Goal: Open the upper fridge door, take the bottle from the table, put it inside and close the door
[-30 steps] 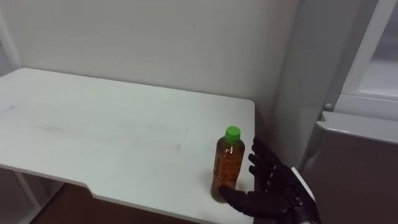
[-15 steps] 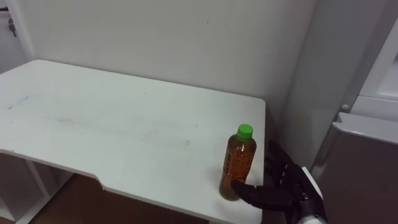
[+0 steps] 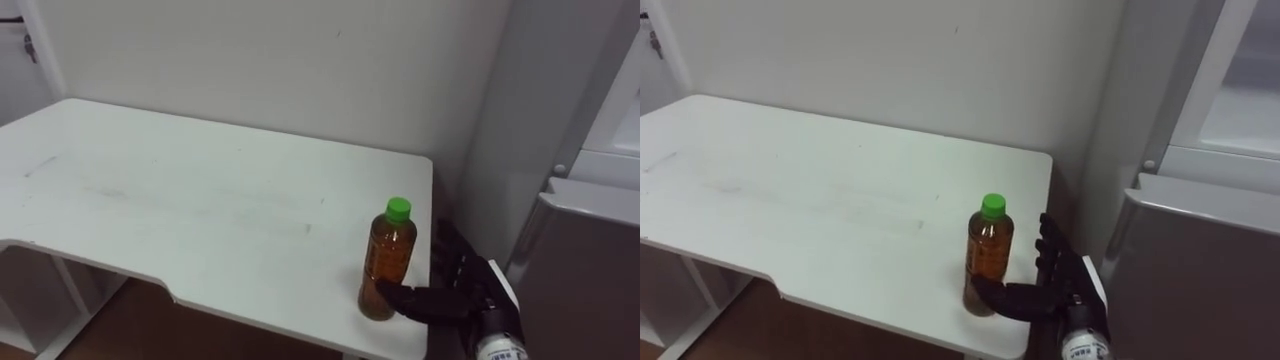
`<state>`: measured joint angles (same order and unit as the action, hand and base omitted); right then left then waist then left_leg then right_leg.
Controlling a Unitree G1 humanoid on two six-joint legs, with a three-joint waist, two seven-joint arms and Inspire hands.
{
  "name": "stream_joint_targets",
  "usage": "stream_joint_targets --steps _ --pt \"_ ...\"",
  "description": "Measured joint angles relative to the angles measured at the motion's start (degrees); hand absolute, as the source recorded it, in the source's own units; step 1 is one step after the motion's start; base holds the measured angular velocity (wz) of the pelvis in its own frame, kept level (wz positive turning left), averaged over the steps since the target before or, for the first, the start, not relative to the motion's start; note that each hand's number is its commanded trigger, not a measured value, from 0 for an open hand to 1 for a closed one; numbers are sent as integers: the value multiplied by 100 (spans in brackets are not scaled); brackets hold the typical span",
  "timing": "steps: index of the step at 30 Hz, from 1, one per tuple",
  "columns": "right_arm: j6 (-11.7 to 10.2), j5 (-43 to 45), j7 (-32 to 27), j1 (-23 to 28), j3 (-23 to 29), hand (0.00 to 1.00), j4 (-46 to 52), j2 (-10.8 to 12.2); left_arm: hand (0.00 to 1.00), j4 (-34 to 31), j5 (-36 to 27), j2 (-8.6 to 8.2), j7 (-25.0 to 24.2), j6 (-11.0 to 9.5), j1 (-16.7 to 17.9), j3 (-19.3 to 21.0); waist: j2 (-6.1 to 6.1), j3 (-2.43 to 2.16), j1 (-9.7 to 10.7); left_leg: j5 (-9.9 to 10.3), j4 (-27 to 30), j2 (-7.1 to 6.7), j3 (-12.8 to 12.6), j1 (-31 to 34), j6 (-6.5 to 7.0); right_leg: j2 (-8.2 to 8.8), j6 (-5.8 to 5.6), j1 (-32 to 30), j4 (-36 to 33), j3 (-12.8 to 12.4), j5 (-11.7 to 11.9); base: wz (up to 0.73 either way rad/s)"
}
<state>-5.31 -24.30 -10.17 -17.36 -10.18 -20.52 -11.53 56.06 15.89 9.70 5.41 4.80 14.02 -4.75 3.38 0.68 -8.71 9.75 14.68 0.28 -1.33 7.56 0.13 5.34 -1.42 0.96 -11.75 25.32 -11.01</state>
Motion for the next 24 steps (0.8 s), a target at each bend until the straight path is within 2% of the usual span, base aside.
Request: stream_joint_targets --steps 7,17,21,24 --pt "4 -57 -94 -373 -2 0 -338 -10 0 -59 -2 9 -195 85 -7 -75 6 -3 -100 -6 0 -22 13 10 8 15 -6 -2 16 17 -5 0" --pt "42 -56 -334 -386 -197 0 -396 -4 0 -99 -1 8 -349 115 -7 -98 21 -7 -175 -11 9 -22 26 -21 8 21 -10 0 8 49 -8 0" --pt "42 -54 -399 -386 -210 0 -398 -3 0 -99 -1 8 -384 113 -11 -98 43 8 -246 -11 -11 -22 40 -13 7 21 -9 3 6 65 -7 0" --pt "42 -50 -398 -404 -210 0 -399 2 0 -93 -5 8 -386 110 -17 -102 70 37 -279 -11 2 -23 57 16 7 22 -9 3 2 87 -7 3"
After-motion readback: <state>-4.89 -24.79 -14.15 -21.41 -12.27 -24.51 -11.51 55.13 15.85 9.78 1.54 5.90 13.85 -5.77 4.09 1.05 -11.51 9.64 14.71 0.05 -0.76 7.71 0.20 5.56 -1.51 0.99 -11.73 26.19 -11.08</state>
